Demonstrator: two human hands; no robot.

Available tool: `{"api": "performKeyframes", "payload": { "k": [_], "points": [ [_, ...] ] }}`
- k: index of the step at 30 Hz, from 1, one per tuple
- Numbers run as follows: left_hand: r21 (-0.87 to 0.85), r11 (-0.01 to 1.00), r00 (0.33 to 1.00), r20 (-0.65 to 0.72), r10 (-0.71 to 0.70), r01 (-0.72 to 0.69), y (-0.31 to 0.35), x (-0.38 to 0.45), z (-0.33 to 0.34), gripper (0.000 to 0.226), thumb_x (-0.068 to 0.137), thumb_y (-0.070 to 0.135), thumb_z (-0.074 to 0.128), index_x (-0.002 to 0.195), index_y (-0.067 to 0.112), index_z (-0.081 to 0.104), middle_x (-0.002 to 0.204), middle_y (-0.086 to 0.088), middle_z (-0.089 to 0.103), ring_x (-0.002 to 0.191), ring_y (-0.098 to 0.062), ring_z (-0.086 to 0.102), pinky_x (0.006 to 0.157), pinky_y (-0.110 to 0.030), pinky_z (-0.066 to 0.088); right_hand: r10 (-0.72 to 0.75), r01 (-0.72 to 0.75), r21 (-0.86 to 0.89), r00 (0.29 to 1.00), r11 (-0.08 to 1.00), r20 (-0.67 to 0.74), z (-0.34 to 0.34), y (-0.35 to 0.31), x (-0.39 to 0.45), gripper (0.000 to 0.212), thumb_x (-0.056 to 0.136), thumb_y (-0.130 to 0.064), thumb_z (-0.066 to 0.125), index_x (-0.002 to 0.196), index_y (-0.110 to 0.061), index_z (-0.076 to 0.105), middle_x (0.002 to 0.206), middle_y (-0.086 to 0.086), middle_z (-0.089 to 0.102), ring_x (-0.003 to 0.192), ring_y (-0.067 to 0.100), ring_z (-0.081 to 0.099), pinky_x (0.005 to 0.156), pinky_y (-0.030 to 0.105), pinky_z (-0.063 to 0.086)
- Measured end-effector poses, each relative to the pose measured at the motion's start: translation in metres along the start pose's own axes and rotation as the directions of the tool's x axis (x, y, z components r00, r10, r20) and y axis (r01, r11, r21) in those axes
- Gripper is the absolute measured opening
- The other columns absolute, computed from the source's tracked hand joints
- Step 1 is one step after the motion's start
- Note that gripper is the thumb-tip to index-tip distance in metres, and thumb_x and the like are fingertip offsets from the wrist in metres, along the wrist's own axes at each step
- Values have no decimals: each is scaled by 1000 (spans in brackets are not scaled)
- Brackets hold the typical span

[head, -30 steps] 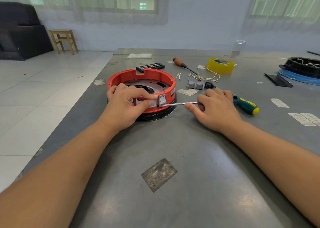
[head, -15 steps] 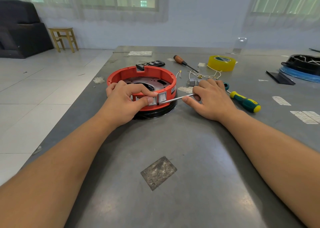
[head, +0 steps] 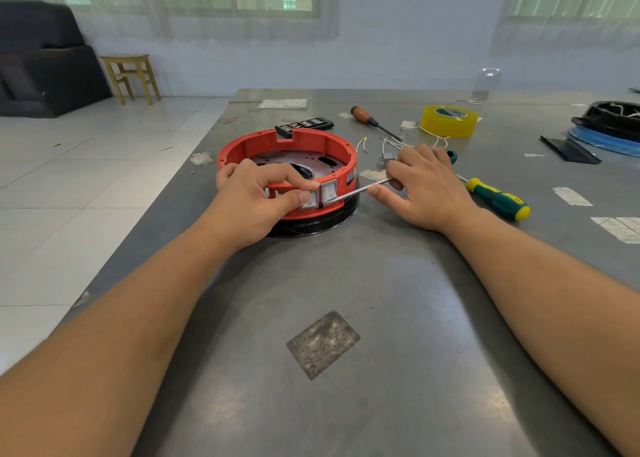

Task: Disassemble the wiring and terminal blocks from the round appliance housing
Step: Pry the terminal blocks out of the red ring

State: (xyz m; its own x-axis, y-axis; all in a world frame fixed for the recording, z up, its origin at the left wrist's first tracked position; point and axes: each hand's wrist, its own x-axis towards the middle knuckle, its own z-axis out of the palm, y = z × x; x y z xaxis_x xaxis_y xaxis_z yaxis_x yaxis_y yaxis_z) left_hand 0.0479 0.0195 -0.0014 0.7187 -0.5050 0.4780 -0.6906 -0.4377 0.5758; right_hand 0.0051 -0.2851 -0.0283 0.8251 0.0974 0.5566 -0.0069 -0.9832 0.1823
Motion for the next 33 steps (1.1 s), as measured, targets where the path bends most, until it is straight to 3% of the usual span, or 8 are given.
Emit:
{"api": "performKeyframes", "payload": {
  "k": [4, 7, 12, 20, 29, 33],
  "points": [
    [26, 1000, 1000, 8, -4, 4, -4, 0, 1, 24, 95, 39, 72, 98, 61, 63, 100, 25, 61, 108, -7, 42, 118, -46, 19, 46, -46, 22, 998, 999, 32, -10, -7, -12, 58, 95, -78, 22, 76, -28, 45, 87, -4, 48, 91, 21, 46, 89, 42, 35],
    [30, 1000, 1000, 6, 10, -10, -6, -2, 1, 23, 94, 41, 73, 102, 61, 64, 102, 34, 59, 110, -8, 42, 117, -48, 21, 131, -131, -29, 991, 991, 8, -18, -15, -28, 62, 94, -79, 22, 72, -27, 49, 82, -5, 48, 86, 19, 43, 85, 39, 32],
    [8, 999, 999, -5, 47, -47, -8, -3, 0, 32, 94, 40, 74, 99, 68, 60, 99, 41, 56, 107, 14, 41, 112, -43, 24, 237, -238, -27, 971, 971, -24, -29, -25, -52, 61, 93, -78, 22, 64, -28, 42, 73, -6, 45, 80, 19, 42, 83, 40, 35],
    [-6, 1000, 1000, 23, 19, -19, -6, -4, -3, 26, 92, 44, 72, 103, 66, 64, 108, 35, 61, 119, -17, 50, 113, -56, 35, 293, -295, -48, 955, 954, -35, -34, -30, -52, 62, 93, -78, 21, 67, -26, 45, 76, -3, 48, 81, 20, 44, 84, 41, 37],
    [-27, 1000, 999, 35, 4, -3, -7, -3, -3, 30, 91, 40, 75, 100, 66, 63, 110, 32, 60, 122, -16, 48, 114, -57, 35, 261, -261, -25, 965, 965, 2, -29, -28, -39, 64, 89, -86, 21, 65, -29, 40, 77, -4, 48, 81, 20, 43, 85, 42, 36],
    [-42, 999, 998, 54, 13, -11, -8, -1, -4, 30, 91, 39, 74, 100, 66, 64, 109, 34, 60, 123, -16, 49, 114, -57, 35, 232, -232, -10, 972, 973, 25, -22, -25, -26, 54, 92, -75, 38, 65, -28, 41, 78, -4, 49, 85, 22, 45, 88, 44, 36]
  ]
}}
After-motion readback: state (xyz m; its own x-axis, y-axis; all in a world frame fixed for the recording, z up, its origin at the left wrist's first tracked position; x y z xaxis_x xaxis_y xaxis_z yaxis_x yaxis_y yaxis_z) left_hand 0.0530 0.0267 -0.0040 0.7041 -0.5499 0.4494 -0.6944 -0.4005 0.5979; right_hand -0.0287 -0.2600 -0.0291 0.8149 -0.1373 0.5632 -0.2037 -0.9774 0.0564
